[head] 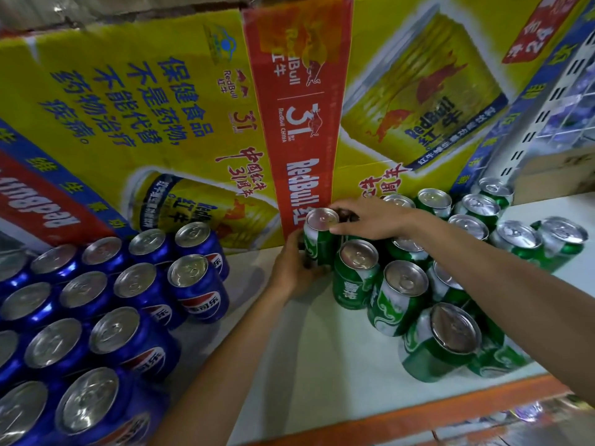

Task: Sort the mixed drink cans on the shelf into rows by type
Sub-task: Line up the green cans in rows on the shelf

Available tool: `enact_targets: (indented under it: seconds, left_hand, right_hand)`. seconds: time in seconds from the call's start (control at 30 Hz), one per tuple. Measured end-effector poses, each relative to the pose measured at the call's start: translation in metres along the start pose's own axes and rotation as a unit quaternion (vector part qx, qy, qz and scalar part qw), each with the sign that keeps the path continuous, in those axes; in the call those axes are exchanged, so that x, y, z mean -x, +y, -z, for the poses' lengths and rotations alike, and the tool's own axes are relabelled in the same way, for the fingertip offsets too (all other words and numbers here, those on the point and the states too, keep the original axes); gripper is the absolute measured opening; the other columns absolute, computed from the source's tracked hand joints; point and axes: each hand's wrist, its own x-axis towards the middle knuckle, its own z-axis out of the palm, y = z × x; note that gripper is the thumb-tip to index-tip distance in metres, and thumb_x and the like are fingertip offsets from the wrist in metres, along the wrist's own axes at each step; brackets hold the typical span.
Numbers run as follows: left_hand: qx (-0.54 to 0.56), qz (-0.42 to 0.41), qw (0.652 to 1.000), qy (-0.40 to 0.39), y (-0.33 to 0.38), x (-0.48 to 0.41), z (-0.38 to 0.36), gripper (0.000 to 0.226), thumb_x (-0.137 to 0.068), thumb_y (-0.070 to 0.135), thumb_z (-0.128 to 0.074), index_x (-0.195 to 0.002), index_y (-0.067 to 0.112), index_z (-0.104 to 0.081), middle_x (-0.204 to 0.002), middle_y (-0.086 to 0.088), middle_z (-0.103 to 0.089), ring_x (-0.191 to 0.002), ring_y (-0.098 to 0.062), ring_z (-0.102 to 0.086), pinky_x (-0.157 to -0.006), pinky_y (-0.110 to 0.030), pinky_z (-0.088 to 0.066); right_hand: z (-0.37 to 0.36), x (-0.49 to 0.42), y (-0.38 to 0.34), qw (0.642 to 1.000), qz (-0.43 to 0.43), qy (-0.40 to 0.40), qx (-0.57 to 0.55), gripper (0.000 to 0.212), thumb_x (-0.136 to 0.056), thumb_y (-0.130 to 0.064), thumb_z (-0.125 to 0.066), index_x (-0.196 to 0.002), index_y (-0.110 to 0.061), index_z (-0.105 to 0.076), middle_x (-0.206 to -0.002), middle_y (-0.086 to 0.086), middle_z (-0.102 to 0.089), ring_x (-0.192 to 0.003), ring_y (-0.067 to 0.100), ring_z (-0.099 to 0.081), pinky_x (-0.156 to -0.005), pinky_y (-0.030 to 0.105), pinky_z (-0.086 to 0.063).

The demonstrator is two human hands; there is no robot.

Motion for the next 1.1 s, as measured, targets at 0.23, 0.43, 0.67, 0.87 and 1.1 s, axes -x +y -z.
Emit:
enact_targets:
  seconds: [0.23, 0.43, 0.67, 0.87, 1.1]
  left_hand:
    - [0.057, 0.048, 0.993, 0.096, 0.002, 0.004, -0.01, 0.072, -0.061, 0.05, -0.078, -0.121, 0.027, -0.045, -0.115, 0.0, -0.063, -0.094, -0.019, -0.063, -0.075, -0.036, -0.052]
    - [0.022, 0.07, 0.995, 0.072, 0.008, 0.006, -0.013, 0.069, -0.073, 0.036, -0.077, -0.128, 0.024, -0.038, -0.116, 0.003, -0.066, -0.1, -0.023, -0.063, -0.078, -0.035, -0.049]
    - [0.102, 0.068, 0.99, 0.074, 0.003, 0.008, -0.002, 0.06, -0.071, 0.003, -0.079, -0.125, 0.011, -0.053, -0.102, 0.003, -0.059, -0.099, -0.019, -0.059, -0.063, -0.001, -0.042]
    - [0.073, 0.103, 0.983, 0.134, 0.007, 0.011, -0.017, 0.063, -0.069, 0.025, -0.083, -0.119, 0.013, -0.048, -0.114, -0.004, -0.066, -0.098, -0.02, -0.062, -0.073, -0.024, -0.042]
    - [0.083, 0.064, 0.987, 0.12, 0.009, 0.016, -0.014, 0.06, -0.077, 0.001, -0.074, -0.132, 0.009, -0.05, -0.111, 0.004, -0.057, -0.103, -0.012, -0.053, -0.067, 0.002, -0.036]
  right_hand:
    - [-0.002, -0.005, 0.005, 1.0, -0.008, -0.004, -0.012, 0.063, -0.086, -0.053, -0.059, -0.137, -0.031, -0.031, -0.12, -0.003, -0.056, -0.101, 0.015, -0.055, -0.082, 0.027, -0.041]
    - [-0.009, -0.01, 0.008, 0.998, -0.008, 0.047, 0.049, 0.058, -0.088, -0.053, -0.055, -0.135, -0.024, -0.035, -0.106, 0.001, -0.055, -0.105, 0.023, -0.055, -0.077, 0.031, -0.038]
    - [-0.008, -0.008, 0.01, 0.997, 0.031, 0.018, 0.064, 0.064, -0.091, -0.043, -0.055, -0.145, -0.03, -0.024, -0.144, 0.001, -0.041, -0.132, 0.026, -0.037, -0.105, 0.041, -0.036]
    - [-0.013, -0.01, 0.01, 0.996, 0.004, 0.072, 0.053, 0.061, -0.082, -0.063, -0.055, -0.128, -0.025, -0.041, -0.123, 0.0, -0.056, -0.113, 0.023, -0.054, -0.084, 0.036, -0.043]
    - [-0.014, -0.009, 0.01, 0.996, 0.002, 0.078, 0.047, 0.046, -0.091, -0.044, -0.053, -0.129, -0.019, -0.043, -0.123, 0.006, -0.057, -0.112, 0.027, -0.054, -0.086, 0.037, -0.043]
